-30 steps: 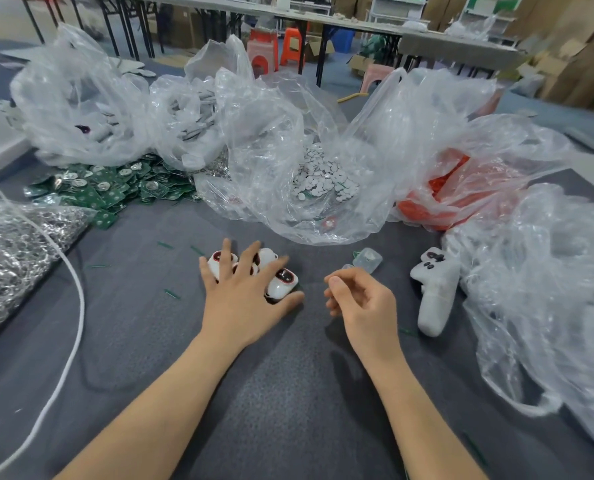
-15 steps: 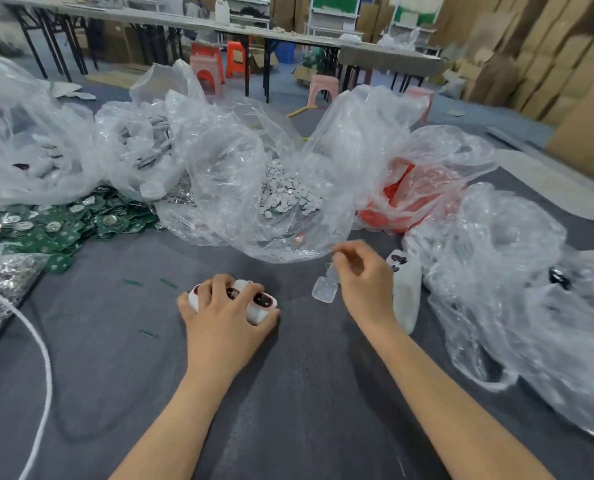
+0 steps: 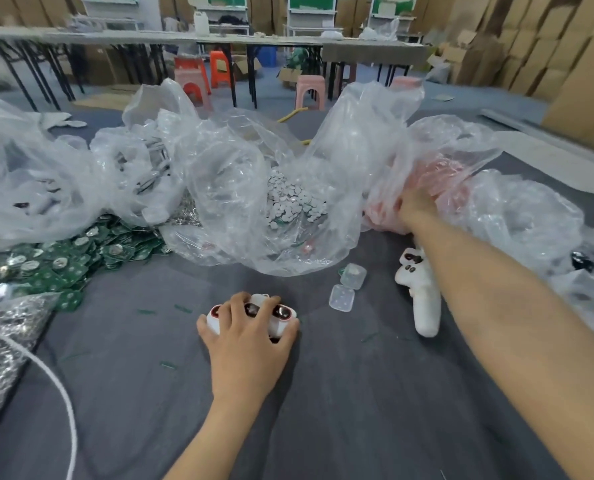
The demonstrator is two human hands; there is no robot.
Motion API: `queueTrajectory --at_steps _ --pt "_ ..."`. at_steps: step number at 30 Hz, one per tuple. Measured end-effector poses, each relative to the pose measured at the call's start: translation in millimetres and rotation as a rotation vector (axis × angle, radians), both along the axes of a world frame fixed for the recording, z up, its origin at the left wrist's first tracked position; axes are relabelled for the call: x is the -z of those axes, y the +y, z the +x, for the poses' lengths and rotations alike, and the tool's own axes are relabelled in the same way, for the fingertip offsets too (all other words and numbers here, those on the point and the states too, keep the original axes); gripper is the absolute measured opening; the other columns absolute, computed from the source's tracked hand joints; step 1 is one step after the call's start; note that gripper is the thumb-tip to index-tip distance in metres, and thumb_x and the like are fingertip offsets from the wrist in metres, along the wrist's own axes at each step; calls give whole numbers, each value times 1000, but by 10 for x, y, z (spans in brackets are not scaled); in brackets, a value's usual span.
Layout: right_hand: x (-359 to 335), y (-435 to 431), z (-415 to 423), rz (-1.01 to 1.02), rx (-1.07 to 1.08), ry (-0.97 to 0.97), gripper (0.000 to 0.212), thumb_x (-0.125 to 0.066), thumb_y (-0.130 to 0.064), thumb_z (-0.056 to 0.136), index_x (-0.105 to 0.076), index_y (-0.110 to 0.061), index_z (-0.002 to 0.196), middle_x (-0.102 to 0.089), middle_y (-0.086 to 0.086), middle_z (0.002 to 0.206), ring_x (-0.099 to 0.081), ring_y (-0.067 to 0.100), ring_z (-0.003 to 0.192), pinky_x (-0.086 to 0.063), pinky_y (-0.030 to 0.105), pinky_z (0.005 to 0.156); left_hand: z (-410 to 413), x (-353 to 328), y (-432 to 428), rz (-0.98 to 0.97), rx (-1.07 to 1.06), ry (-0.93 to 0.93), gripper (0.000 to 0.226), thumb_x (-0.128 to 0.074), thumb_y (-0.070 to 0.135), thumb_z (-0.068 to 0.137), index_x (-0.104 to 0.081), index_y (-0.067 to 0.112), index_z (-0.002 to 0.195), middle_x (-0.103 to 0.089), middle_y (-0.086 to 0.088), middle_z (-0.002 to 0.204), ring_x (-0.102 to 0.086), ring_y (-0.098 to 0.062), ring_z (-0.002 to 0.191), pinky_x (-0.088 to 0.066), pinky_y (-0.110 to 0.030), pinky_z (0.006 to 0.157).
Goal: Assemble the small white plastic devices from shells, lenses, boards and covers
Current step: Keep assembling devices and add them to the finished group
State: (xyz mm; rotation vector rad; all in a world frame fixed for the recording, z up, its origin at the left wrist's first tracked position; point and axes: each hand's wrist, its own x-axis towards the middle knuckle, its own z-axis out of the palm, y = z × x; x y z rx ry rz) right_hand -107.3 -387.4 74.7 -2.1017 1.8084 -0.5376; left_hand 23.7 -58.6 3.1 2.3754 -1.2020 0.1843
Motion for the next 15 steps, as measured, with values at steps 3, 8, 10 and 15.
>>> queueTrajectory --at_steps 3,8,10,15 --pt "-11 -44 54 -10 7 83 30 -34 -3 98 -57 1 118 -58 20 123 -56 35 109 -42 35 86 1 6 -20 2 -1 -1 33 -68 51 78 -68 36 107 -56 -4 117 -53 -27 109 -22 -55 102" --pt "-91 -148 -15 -77 -17 157 18 -53 -3 91 -63 0 105 -64 20 109 -60 31 84 -37 29 71 -4 11 -36 -12 -5 -18 32 -72 48 77 -70 33 105 -58 -6 116 -55 -29 107 -25 -57 99" --pt "-107 -138 -68 -125 -8 161 21 -53 -5 92 -60 1 111 -64 21 108 -60 29 81 -39 29 69 -4 12 -33 -9 -3 -18 32 -69 49 79 -70 33 107 -57 -6 117 -55 -29 108 -25 -58 99" --pt "-356 -98 -231 -128 78 -165 19 -60 -17 89 -69 -8 104 -66 10 100 -63 27 93 -51 34 80 -8 -26 -16 30 -1 6 35 -62 53 84 -65 38 115 -52 -3 125 -49 -26 117 -18 -54 104"
